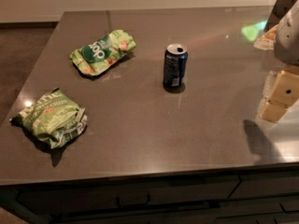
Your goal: Move green rice chip bag near pepsi can
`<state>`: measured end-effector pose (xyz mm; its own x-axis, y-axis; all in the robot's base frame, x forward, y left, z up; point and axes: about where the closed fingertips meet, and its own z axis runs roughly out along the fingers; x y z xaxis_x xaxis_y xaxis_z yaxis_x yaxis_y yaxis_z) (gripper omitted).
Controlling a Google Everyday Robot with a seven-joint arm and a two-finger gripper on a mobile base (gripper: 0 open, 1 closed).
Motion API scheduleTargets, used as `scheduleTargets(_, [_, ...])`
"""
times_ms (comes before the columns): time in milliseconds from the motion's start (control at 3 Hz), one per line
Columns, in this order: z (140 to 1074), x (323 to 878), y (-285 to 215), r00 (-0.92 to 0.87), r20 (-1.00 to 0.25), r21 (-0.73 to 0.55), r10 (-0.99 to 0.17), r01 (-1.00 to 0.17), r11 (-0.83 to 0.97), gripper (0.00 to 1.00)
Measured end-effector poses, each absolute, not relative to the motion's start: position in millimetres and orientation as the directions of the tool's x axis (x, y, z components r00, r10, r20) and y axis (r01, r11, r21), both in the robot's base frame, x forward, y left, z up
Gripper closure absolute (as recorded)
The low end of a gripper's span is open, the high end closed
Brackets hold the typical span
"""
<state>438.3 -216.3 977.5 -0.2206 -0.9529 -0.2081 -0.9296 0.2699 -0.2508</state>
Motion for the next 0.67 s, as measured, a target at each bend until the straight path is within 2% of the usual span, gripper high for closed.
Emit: scheduleTargets(667, [981.4,442.9,-211.9,-0.22,-0.219,-0.248,-0.951,-0.93,0.272,0.0])
